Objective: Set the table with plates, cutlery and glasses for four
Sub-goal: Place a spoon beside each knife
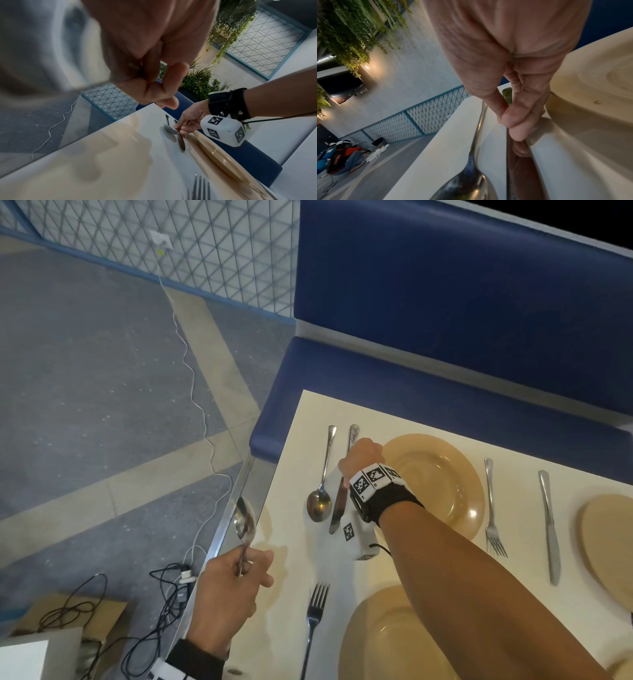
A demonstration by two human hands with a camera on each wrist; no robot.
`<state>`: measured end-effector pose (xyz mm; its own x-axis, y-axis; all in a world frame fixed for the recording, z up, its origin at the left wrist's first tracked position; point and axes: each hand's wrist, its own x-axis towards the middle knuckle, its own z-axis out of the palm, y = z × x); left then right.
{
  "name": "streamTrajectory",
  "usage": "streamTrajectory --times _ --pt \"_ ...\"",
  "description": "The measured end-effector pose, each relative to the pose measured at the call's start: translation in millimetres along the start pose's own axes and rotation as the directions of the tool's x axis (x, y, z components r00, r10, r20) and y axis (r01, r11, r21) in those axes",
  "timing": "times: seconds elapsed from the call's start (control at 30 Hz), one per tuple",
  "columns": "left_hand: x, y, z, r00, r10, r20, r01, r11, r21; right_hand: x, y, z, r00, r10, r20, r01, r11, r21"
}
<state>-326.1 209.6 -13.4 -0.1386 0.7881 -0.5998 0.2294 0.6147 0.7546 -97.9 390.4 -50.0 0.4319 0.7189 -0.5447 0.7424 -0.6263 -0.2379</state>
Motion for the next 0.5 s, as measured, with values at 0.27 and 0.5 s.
streamTrajectory --times 0.27,0.5 --pt "-0.2 -0.9 -2.2 1.0 -0.004 -0.014 0.004 1.0 0.002 -12.7 -1.2 -10.9 0.998 -0.061 -0.021 0.062 0.998 0.032" --pt "-2.4 2.0 0.9 1.0 -0.019 -0.01 0.019 1.0 0.006 -38.9 -16.4 -12.7 0.988 -0.152 0.024 0.15 0.987 0.062"
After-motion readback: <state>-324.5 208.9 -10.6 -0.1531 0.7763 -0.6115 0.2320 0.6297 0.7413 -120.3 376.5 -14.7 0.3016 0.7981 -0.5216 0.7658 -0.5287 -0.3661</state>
